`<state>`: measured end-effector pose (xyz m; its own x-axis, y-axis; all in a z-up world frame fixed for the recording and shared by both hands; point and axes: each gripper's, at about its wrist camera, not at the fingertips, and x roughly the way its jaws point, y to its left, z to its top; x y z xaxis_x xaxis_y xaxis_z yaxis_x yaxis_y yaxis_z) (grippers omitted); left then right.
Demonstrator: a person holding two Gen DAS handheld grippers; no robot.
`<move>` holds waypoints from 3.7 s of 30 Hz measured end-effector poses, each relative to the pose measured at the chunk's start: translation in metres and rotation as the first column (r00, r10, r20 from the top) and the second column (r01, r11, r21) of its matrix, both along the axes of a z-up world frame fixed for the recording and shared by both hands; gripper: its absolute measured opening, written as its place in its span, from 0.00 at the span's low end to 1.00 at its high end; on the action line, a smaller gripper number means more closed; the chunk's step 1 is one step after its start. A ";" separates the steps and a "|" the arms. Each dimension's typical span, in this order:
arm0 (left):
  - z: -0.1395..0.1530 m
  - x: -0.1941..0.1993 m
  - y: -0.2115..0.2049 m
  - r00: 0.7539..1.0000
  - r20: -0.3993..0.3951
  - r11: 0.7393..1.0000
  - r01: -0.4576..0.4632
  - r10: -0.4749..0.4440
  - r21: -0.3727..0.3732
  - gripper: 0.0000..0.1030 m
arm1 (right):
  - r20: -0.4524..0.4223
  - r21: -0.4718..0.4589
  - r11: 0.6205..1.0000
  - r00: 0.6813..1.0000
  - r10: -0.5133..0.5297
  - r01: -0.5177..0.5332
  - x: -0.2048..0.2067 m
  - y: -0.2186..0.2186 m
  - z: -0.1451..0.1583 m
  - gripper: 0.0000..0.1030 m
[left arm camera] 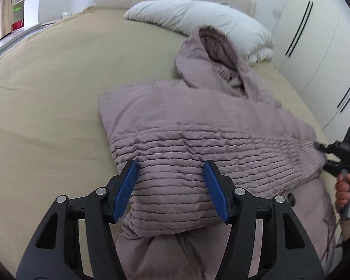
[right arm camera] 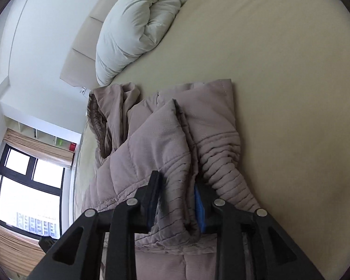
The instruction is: Fold large clothes
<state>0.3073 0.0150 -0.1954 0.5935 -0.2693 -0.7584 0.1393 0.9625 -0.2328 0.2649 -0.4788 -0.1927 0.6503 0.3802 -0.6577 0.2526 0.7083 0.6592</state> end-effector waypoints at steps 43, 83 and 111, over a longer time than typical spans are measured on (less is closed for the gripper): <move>-0.007 0.343 -0.118 0.989 -0.144 0.999 -0.043 0.045 0.018 0.34 | 0.034 -0.460 0.855 0.958 0.286 -0.239 0.168 0.100 0.065 0.61; 0.063 -0.004 -0.061 0.958 0.272 0.974 0.145 -0.094 -0.175 0.10 | 0.185 -0.407 0.909 0.966 0.181 -0.093 0.000 0.086 0.043 0.13; -0.001 0.064 -0.109 0.981 0.037 0.982 0.189 -0.188 -0.023 0.11 | 0.002 -0.599 0.756 0.944 0.331 -0.264 0.015 0.178 0.004 0.38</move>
